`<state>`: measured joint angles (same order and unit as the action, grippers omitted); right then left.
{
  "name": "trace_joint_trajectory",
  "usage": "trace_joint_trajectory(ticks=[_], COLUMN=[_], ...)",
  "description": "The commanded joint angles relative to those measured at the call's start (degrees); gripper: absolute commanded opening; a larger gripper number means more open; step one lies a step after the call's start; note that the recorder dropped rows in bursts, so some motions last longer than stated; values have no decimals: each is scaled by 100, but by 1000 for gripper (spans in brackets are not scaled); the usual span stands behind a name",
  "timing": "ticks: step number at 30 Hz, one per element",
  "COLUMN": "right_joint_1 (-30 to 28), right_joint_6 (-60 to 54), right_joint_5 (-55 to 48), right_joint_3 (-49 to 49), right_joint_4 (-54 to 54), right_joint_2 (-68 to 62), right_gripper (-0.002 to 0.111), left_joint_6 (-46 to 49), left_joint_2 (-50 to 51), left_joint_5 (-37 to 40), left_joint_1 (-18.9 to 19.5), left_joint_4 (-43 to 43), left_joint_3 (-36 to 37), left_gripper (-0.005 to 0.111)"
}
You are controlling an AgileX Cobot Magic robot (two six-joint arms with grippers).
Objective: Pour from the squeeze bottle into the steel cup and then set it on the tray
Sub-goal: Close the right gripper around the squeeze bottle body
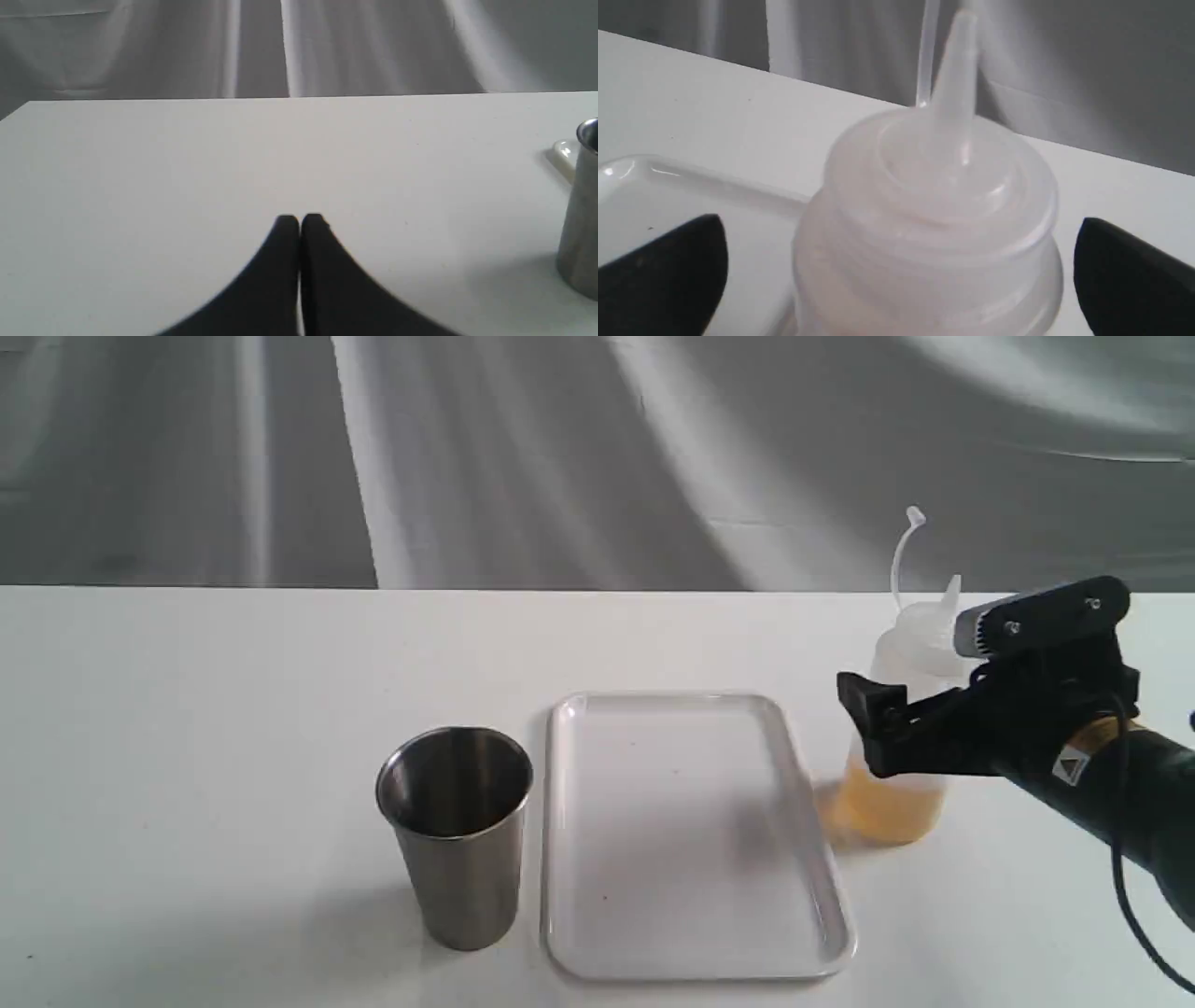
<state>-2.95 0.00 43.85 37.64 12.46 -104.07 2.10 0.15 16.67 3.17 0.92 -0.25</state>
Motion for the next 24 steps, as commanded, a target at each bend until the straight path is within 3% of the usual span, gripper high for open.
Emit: trace_joint_trajectory(ticks=[1,24], right_joint_1=[-58,-258], right_joint_6=[0,120], right_joint_5=[211,1473], right_joint_3=[103,114], right_joint_4=[40,-90], right_joint_2=[-155,-1188], right_gripper=[105,105], left_joint_6=[-23,-23], left_joint_2=[-15,-15], left_joint_5=[-42,-42], left_joint_1=[-46,-46], left_joint_4=[4,4], left_joint_3=[25,25], left_gripper=[0,0])
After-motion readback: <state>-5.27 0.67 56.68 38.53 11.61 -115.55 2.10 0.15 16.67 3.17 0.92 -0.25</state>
